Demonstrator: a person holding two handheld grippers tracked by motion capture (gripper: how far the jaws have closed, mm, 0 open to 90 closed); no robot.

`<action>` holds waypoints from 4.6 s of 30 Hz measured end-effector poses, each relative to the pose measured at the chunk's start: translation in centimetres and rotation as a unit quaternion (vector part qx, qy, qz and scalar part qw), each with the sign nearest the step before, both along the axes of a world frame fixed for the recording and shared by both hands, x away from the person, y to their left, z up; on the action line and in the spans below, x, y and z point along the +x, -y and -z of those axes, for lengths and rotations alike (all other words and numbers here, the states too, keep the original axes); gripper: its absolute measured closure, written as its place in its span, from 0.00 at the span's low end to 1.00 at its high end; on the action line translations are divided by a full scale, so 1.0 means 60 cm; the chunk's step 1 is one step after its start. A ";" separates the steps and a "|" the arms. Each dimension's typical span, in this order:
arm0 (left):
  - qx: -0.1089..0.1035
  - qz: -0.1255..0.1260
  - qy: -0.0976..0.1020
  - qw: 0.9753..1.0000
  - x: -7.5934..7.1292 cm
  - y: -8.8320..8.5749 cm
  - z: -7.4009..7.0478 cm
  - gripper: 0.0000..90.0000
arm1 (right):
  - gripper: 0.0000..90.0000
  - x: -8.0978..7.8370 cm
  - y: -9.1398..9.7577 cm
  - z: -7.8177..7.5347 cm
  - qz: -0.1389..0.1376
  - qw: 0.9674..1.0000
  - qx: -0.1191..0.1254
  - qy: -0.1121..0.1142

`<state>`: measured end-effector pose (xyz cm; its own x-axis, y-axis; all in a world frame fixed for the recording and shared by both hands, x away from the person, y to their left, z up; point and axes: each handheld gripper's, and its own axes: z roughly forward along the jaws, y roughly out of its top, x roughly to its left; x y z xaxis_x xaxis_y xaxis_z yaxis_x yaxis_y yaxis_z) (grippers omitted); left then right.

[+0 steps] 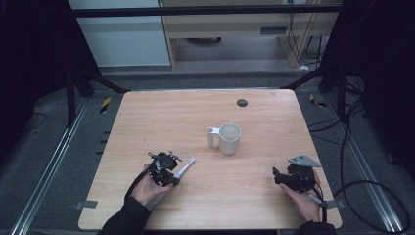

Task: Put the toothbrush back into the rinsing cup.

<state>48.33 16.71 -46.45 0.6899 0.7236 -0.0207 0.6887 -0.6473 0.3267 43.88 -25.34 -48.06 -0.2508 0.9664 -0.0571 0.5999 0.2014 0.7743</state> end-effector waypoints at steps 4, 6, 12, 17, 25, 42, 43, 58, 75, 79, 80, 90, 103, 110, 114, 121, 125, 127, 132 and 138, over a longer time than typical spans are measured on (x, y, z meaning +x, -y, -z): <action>-0.009 0.006 0.004 1.000 -0.006 -0.003 -0.011 0.74 | 0.26 0.000 0.002 0.000 0.001 1.000 0.000 0.001; -0.018 0.005 0.007 1.000 -0.009 -0.005 -0.018 0.74 | 0.26 -0.001 0.002 0.000 0.002 1.000 0.001 0.001; -0.038 0.000 0.027 0.999 -0.014 -0.013 -0.036 0.74 | 0.26 -0.001 0.001 -0.001 0.001 1.000 0.002 0.001; -0.054 -0.003 0.045 0.997 -0.020 -0.022 -0.054 0.74 | 0.26 -0.001 0.002 0.000 0.001 1.000 0.000 0.002; -0.085 -0.010 0.085 0.993 -0.033 -0.034 -0.090 0.74 | 0.26 -0.001 0.001 0.000 0.001 1.000 0.001 0.001; -0.169 -0.058 0.243 0.953 -0.026 -0.054 -0.154 0.74 | 0.24 -0.003 0.004 0.000 0.010 1.000 0.006 0.016; -0.175 -0.062 0.251 0.950 -0.023 -0.054 -0.156 0.74 | 0.24 -0.004 0.004 0.000 0.010 1.000 0.007 0.016; -0.254 -0.086 0.327 0.906 0.006 -0.018 -0.193 0.74 | 0.24 -0.004 0.003 0.001 0.008 1.000 0.007 0.022; -0.301 -0.080 0.362 0.879 0.049 0.046 -0.209 0.74 | 0.23 -0.004 0.006 0.004 0.010 1.000 0.009 0.027; -0.314 -0.079 0.364 0.873 0.059 0.062 -0.213 0.74 | 0.23 -0.005 0.005 0.003 0.009 0.999 0.013 0.029; -0.317 -0.078 0.365 0.872 0.061 0.066 -0.215 0.74 | 0.23 -0.004 0.005 0.004 0.008 0.999 0.013 0.028; -0.336 -0.068 0.377 0.860 0.076 0.096 -0.233 0.74 | 0.23 -0.004 0.005 0.005 0.006 1.000 0.013 0.028; -0.355 -0.062 0.375 0.854 0.094 0.138 -0.242 0.74 | 0.23 -0.004 0.005 0.004 0.008 0.999 0.018 0.028; -0.358 -0.052 0.369 0.856 0.104 0.167 -0.231 0.74 | 0.23 -0.004 0.005 0.004 0.008 0.999 0.019 0.027; -0.362 -0.049 0.364 0.857 0.110 0.182 -0.227 0.74 | 0.23 -0.004 0.006 0.004 0.008 0.999 0.020 0.029; -0.365 -0.046 0.363 0.856 0.120 0.201 -0.222 0.74 | 0.23 -0.004 0.004 0.004 0.004 0.999 0.018 0.028; -0.364 -0.045 0.362 0.857 0.123 0.209 -0.217 0.74 | 0.23 -0.004 0.006 0.004 0.006 0.999 0.020 0.029; -0.363 -0.044 0.361 0.858 0.125 0.212 -0.216 0.74 | 0.23 -0.004 0.006 0.004 0.007 0.999 0.020 0.030; -0.362 -0.044 0.362 0.858 0.130 0.220 -0.212 0.74 | 0.23 -0.004 0.005 0.004 0.006 0.999 0.020 0.028; -0.359 -0.040 0.360 0.860 0.139 0.235 -0.205 0.74 | 0.23 -0.004 0.004 0.004 0.004 0.999 0.021 0.029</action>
<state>56.68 2.60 -34.12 0.6593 0.7486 -0.0696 0.1734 -0.0613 0.9829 43.63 -25.55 -48.29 -0.2412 0.9700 -0.0298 0.5558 0.1632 0.8152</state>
